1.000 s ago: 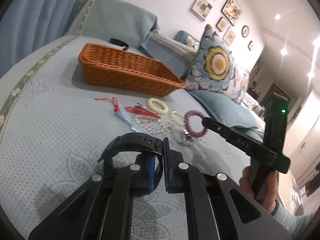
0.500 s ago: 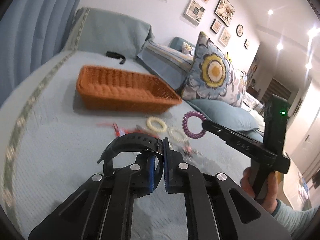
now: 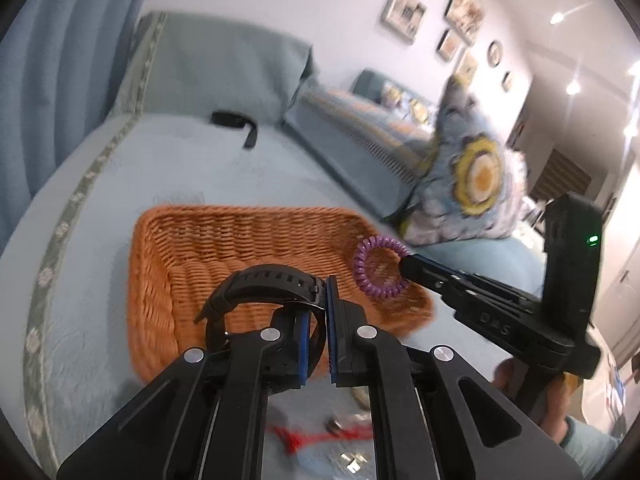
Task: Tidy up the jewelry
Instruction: 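Carry the watch and purple coil into the wicker basket and open both tools, then grasp the clear plastic bag with the left tool while the right tool grasps the clear bead bracelet, then carry the bag and clear bracelet into the basket and open both tools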
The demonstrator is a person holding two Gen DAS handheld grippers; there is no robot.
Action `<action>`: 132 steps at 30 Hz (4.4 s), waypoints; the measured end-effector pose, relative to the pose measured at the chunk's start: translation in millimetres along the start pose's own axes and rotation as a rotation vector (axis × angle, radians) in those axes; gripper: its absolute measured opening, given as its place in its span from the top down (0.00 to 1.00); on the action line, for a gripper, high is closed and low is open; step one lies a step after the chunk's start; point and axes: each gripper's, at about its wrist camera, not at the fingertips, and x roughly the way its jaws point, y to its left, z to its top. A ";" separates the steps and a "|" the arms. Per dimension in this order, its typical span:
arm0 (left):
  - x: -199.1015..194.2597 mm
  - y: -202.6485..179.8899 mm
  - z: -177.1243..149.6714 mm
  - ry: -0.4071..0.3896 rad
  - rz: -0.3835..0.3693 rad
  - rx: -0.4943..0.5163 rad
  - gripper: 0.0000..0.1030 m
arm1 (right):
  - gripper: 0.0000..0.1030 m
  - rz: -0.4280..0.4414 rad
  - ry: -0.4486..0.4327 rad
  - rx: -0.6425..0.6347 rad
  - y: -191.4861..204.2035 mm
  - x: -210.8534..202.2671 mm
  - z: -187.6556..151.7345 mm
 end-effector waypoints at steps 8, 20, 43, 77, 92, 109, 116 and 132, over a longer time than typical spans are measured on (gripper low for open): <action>60.2 20.8 1.5 0.130 0.048 -0.023 0.95 | 0.92 -0.021 0.169 0.039 -14.0 58.2 0.3; 52.8 12.3 -12.7 0.179 0.021 -0.005 0.46 | 0.76 -0.042 0.173 0.038 -19.5 55.6 -5.1; -65.5 7.3 -72.6 0.053 -0.069 -0.165 0.39 | 0.63 0.053 0.015 0.007 -21.4 -83.5 -62.5; -5.9 -14.7 -121.5 0.296 0.234 0.157 0.76 | 0.64 -0.014 0.141 0.112 -70.5 -51.9 -121.2; -32.3 -28.4 -153.6 0.240 0.316 0.142 0.48 | 0.64 -0.016 0.143 0.123 -74.5 -48.5 -117.2; -47.0 -22.3 -159.6 0.250 0.329 0.093 0.54 | 0.82 -0.094 0.221 -0.007 -51.5 -25.2 -118.2; -43.7 -35.5 -164.2 0.210 0.380 0.153 0.92 | 0.93 -0.088 0.193 -0.052 -42.7 -31.1 -120.5; -83.3 -48.2 -131.3 0.001 0.228 0.103 0.92 | 0.93 0.034 -0.061 -0.036 -31.0 -95.0 -93.6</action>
